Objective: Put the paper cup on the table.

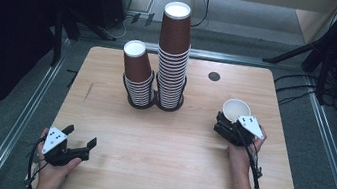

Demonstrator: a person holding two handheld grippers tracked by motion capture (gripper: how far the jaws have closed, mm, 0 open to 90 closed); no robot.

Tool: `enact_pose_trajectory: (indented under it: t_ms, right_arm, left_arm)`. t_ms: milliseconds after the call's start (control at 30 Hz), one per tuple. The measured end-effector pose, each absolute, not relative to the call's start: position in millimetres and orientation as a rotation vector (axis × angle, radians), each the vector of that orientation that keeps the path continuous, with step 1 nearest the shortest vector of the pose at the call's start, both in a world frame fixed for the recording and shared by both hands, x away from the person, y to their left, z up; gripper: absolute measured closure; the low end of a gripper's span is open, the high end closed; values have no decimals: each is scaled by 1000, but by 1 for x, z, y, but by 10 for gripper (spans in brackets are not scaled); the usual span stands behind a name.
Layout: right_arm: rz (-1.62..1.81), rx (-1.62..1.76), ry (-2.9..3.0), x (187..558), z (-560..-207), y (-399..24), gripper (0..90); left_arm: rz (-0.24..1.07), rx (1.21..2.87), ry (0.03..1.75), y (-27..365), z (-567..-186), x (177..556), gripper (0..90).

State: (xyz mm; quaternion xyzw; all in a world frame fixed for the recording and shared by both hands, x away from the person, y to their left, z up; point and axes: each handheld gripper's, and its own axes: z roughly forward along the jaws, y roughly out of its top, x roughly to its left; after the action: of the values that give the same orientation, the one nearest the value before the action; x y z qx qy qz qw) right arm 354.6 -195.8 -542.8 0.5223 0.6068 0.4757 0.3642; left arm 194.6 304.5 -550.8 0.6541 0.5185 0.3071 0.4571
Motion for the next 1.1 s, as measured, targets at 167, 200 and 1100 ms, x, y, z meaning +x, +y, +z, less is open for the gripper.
enact_pose_trajectory:
  t_ms: [167, 200, 1100]
  right_arm:
    - [1249, 1363, 1534, 352, -543, -198, 0]
    - [1255, 1365, 1529, 351, -543, -199, 0]
    - [1248, 1326, 1573, 327, -532, -207, 0]
  left_arm:
    - [755, 1612, 1279, 305, -551, 195, 27]
    - [754, 1612, 1279, 305, -551, 195, 28]
    - [750, 1612, 1280, 305, -551, 195, 28]
